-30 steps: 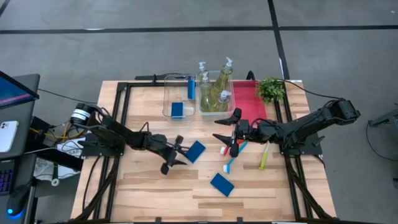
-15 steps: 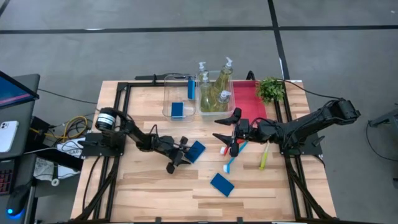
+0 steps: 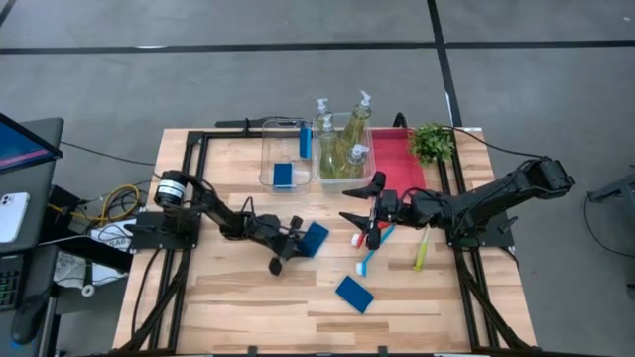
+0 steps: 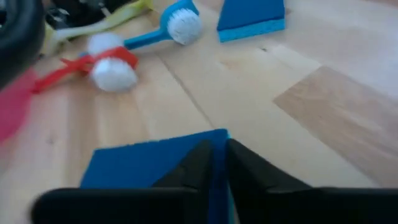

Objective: Pick & Place Kitchen Sink Supplies
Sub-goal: Put the blue sponge into the left transparent bin

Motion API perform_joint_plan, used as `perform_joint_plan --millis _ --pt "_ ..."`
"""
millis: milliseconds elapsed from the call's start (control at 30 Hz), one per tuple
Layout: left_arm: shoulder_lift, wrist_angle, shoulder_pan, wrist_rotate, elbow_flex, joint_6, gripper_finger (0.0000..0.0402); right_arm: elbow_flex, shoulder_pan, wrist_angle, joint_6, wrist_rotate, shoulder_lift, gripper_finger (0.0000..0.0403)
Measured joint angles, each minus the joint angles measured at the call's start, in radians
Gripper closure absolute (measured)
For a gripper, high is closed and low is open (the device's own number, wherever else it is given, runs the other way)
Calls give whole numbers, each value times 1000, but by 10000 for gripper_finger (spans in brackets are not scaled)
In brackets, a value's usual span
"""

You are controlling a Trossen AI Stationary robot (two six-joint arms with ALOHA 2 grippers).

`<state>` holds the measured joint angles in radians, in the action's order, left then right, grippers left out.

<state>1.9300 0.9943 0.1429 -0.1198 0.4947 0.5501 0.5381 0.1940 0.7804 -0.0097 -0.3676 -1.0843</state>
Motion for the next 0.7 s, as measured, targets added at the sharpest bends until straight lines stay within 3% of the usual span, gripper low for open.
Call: perform_joint_plan --millis 100,433,700 --pt "-29 -6 -2 51 -2 18 391 0 0 11 0 0 0 143" --pt "-165 -34 1 164 -8 65 395 27 0 21 -78 0 0 143" --pt "-279 -33 -14 243 -36 187 394 47 -1 21 -105 0 0 143"
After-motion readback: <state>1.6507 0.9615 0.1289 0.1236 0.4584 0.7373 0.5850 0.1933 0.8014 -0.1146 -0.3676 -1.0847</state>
